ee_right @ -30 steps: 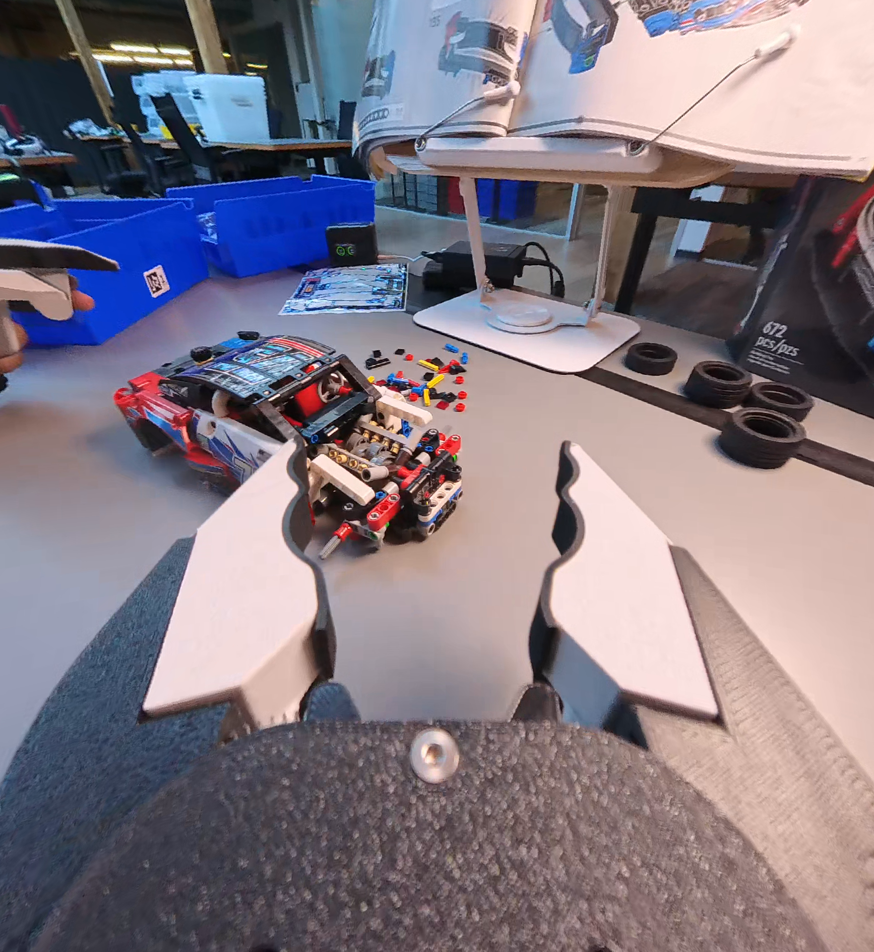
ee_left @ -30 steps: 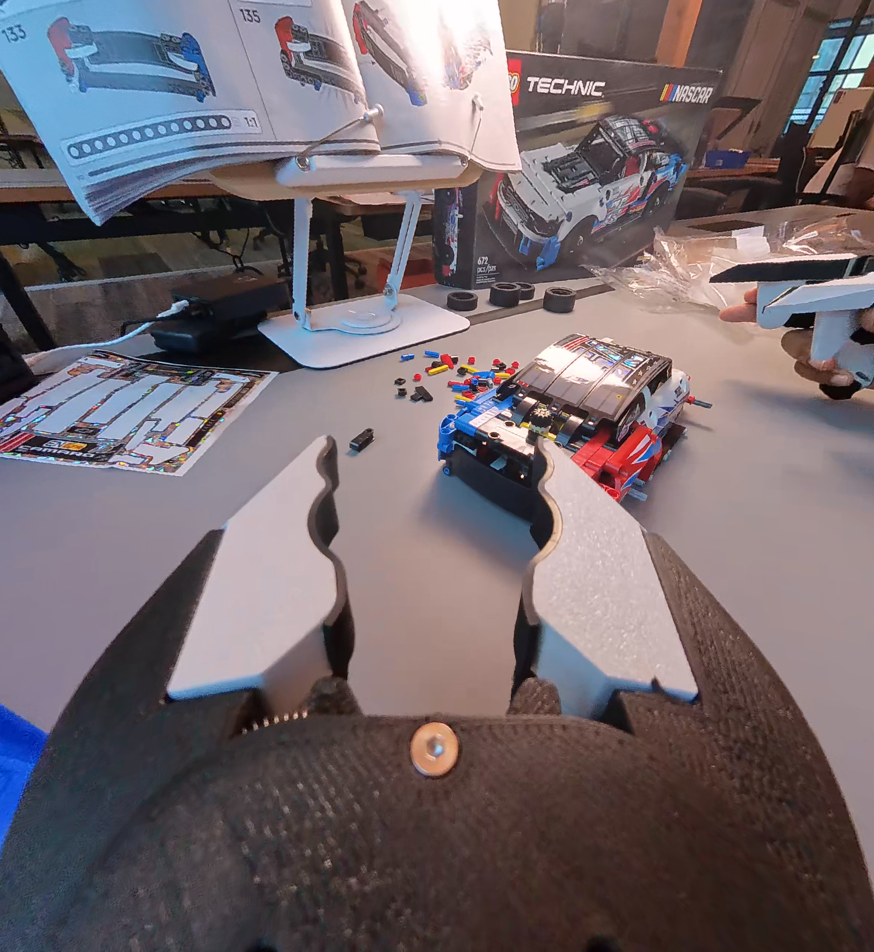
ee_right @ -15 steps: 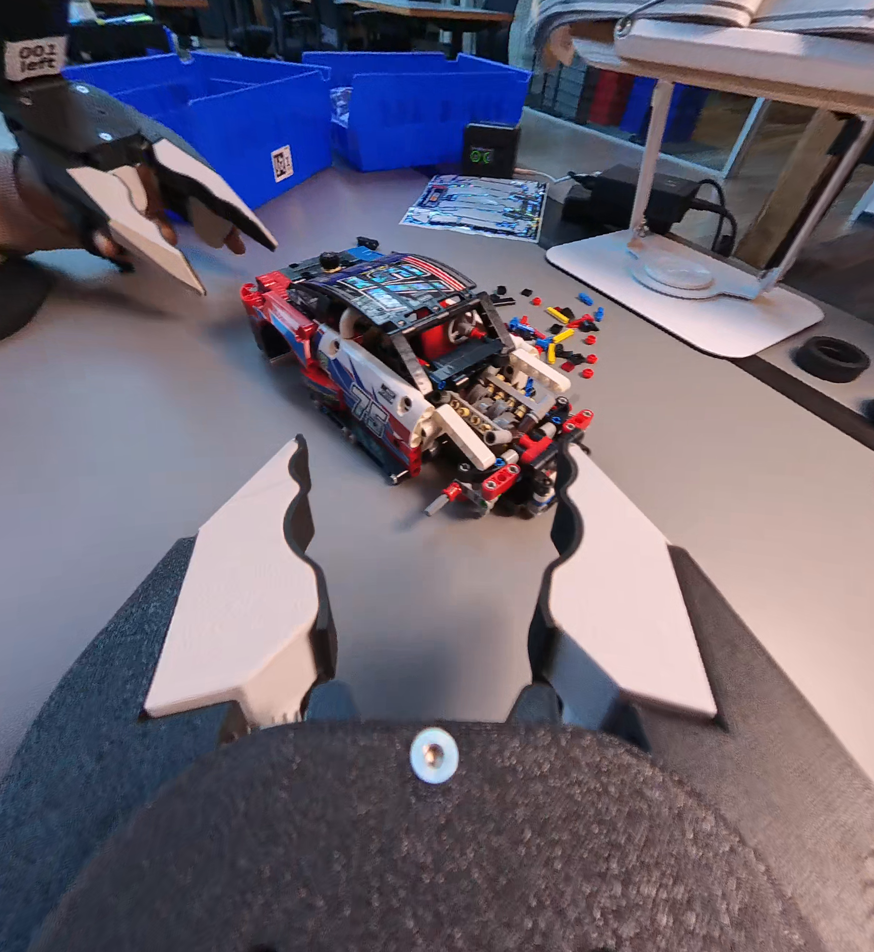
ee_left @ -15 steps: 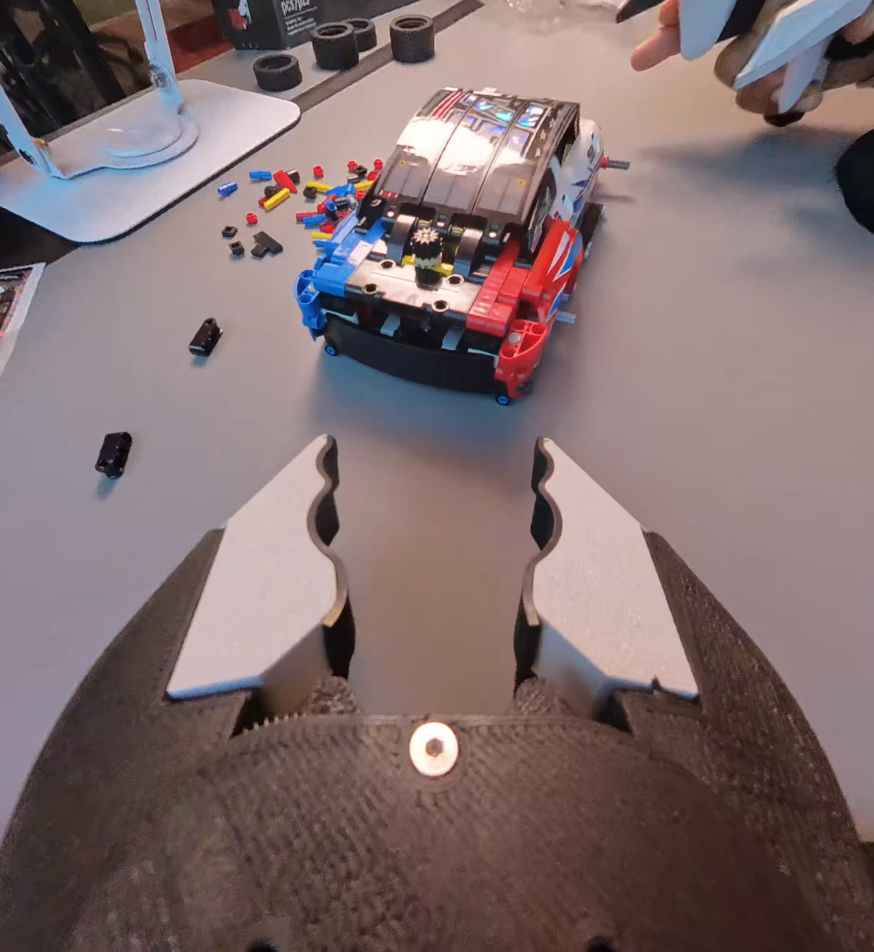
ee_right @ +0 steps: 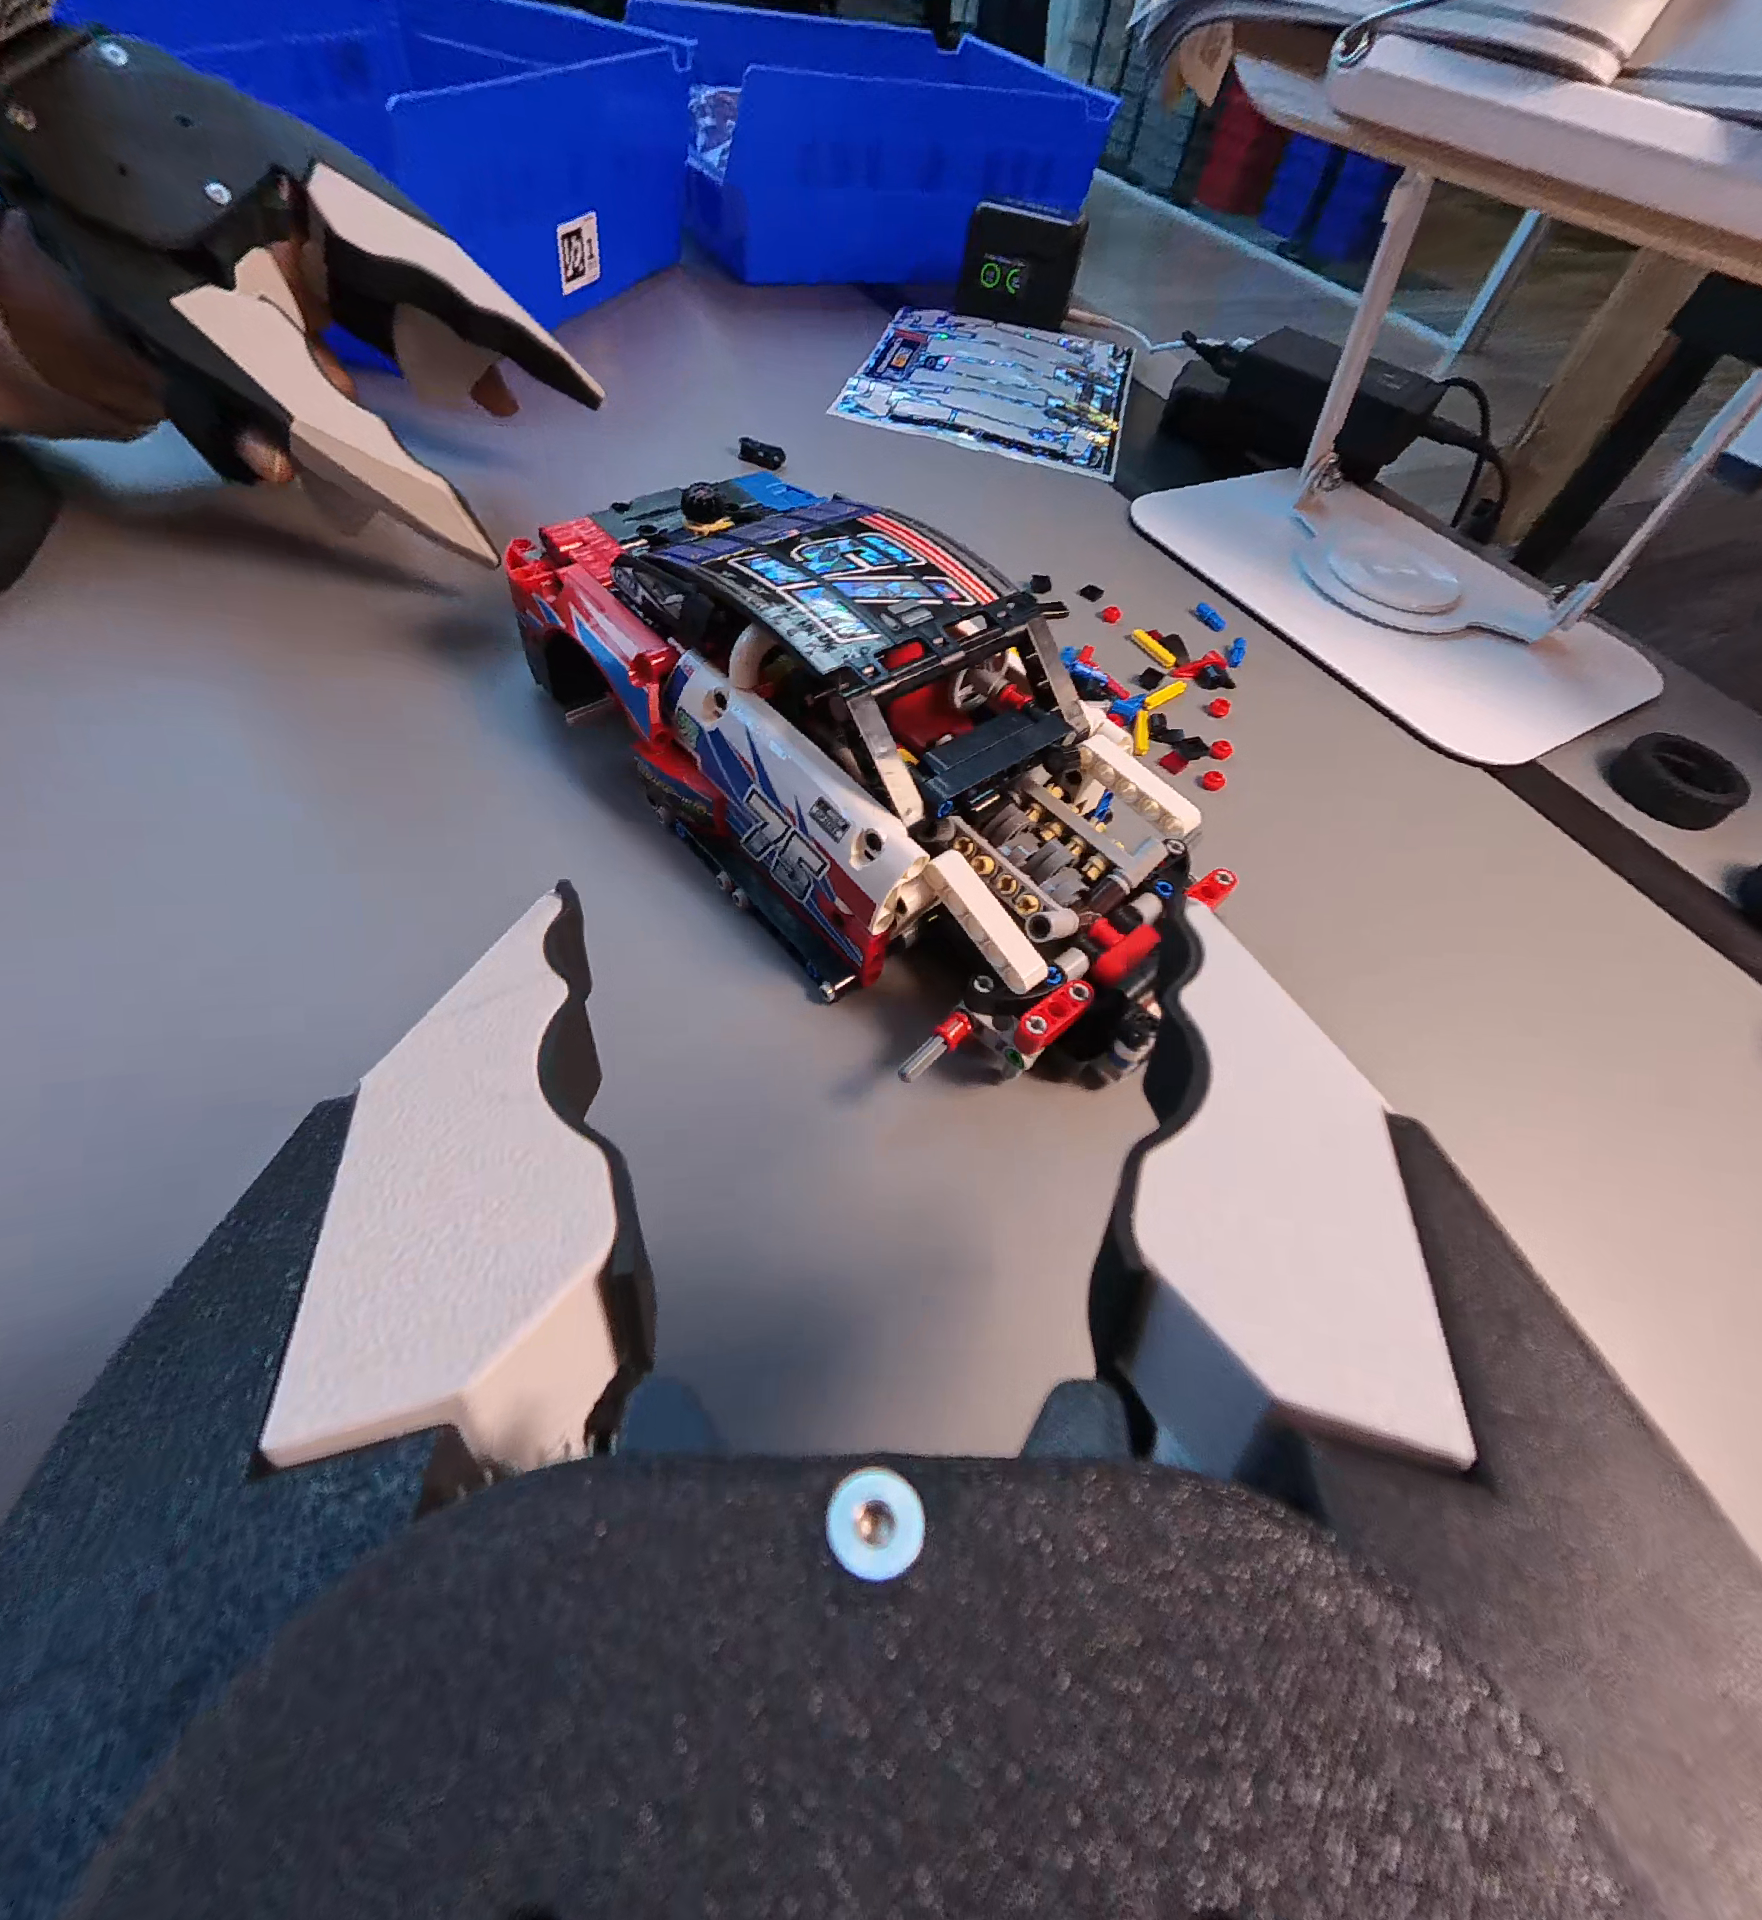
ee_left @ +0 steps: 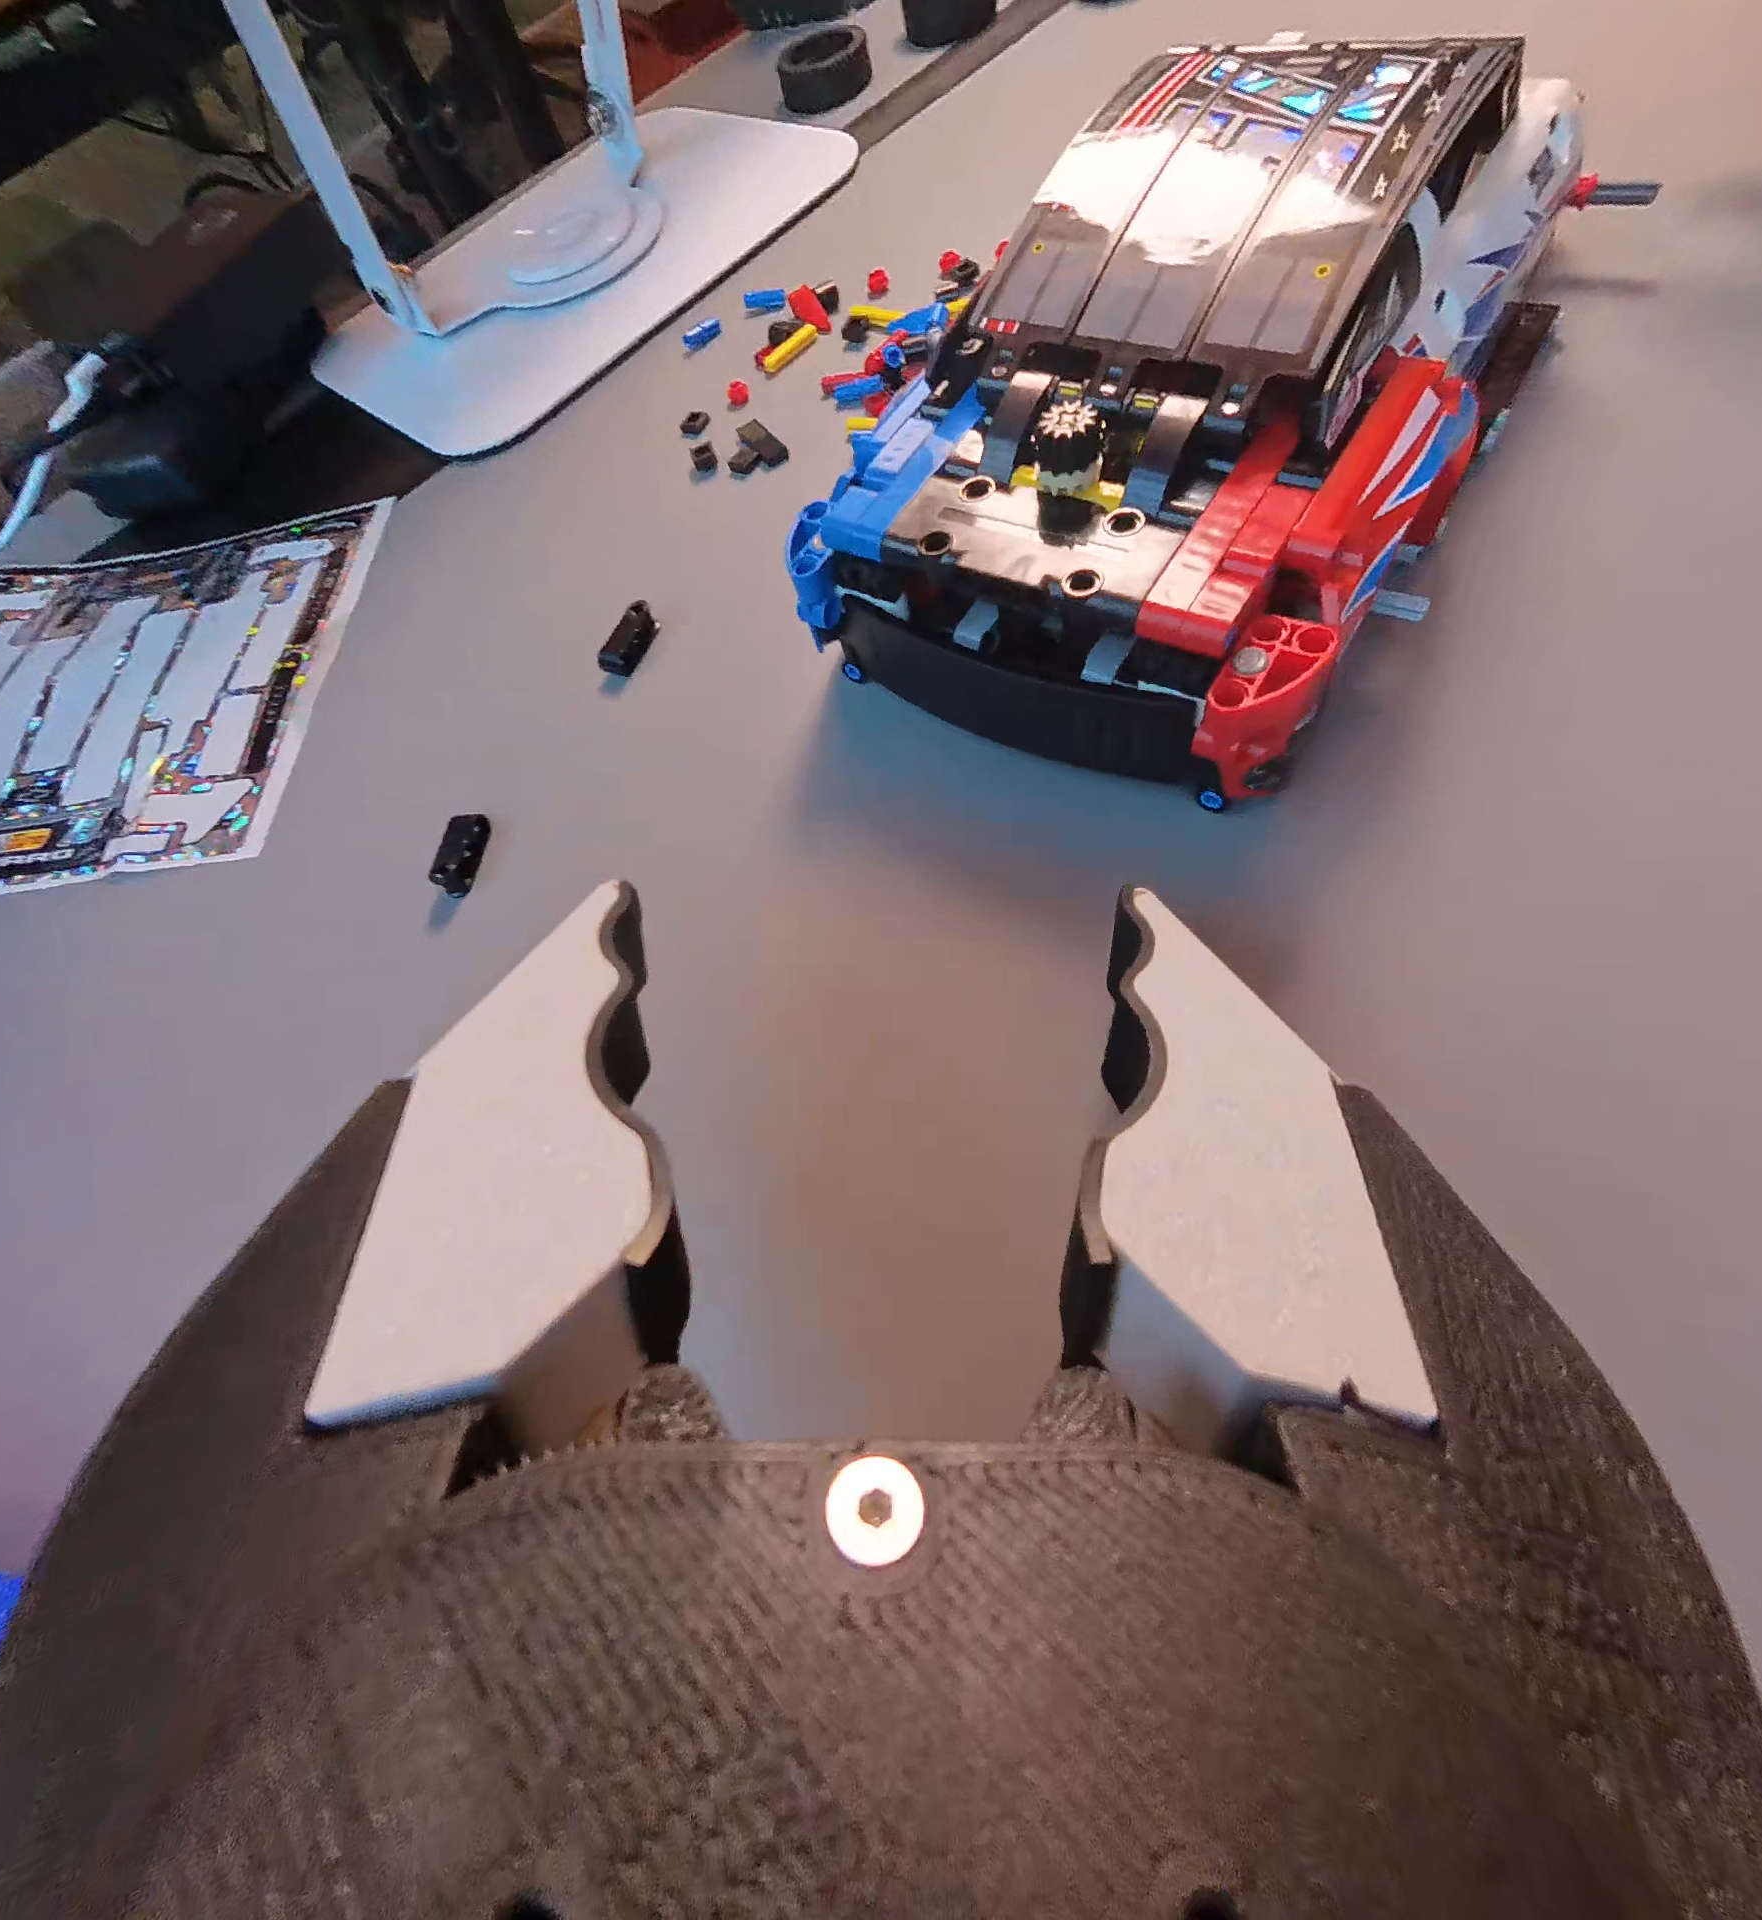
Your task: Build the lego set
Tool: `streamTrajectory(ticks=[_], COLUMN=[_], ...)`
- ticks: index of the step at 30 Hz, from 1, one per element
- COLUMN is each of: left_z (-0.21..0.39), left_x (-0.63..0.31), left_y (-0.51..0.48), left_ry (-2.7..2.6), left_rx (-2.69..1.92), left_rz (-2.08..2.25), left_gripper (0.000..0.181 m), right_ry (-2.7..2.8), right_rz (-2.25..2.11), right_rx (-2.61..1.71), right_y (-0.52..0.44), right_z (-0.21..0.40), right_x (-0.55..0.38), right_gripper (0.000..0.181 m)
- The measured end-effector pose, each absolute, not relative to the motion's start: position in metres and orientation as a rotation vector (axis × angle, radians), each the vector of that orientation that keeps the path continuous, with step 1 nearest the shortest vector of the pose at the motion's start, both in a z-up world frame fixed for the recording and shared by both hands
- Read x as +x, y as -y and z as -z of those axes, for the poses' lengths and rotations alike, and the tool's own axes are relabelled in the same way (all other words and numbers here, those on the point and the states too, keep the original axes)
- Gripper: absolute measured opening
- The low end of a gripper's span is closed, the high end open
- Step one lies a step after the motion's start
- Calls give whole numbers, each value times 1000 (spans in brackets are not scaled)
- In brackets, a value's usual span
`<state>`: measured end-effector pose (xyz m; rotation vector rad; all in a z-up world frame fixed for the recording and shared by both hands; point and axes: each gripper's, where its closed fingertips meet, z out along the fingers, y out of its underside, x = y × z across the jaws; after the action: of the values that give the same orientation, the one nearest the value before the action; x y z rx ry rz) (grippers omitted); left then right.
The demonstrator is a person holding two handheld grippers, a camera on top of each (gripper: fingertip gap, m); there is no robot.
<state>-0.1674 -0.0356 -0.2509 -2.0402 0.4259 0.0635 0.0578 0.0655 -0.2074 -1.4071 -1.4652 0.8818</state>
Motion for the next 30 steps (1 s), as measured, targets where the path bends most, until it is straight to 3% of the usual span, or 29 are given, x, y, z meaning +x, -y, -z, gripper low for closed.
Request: streamTrajectory(ticks=[1, 7, 14, 15, 21, 25, 26, 28, 29, 30], left_z=[249, 225, 183, 181, 175, 159, 152, 133, 124, 116], left_x=[-169, -150, -125, -126, -142, -163, -168, -173, -171, -170], left_y=[34, 27, 21, 20, 14, 1, -7, -28, -42, -59], left_ry=[-412, -382, -297, -286, -230, -221, -235, -276, -315, -352], left_rx=[-2028, -1936, -1739, -1721, -1668, -1631, -1626, -1632, -1654, -1688], left_rz=[-95, -160, -69, -62, -69, -129, -149, -159, -138, -116], left_gripper=[89, 91, 90, 88, 78, 66, 63, 57, 46, 39], right_ry=[1438, 1287, 1070, 1040, 941, 787, 765, 689, 637, 621], right_rz=[-880, -794, -737, -726, -645, -582, -592, -589, -573, -577], right_rx=[-1408, -1454, -1457, -1452, -1427, -1540, -1595, -1678, -1686, -1665], right_y=[-69, -98, -149, -162, -263, -358, -374, -393, -397, -396], right_z=[205, 198, 146, 134, 66, 56, 62, 72, 74, 75], right_x=[57, 51, 25, 19, -36, -64, -70, -71, -67, -66], right_gripper=[106, 104, 86, 79, 82, 69, 60, 22, 8, 7])
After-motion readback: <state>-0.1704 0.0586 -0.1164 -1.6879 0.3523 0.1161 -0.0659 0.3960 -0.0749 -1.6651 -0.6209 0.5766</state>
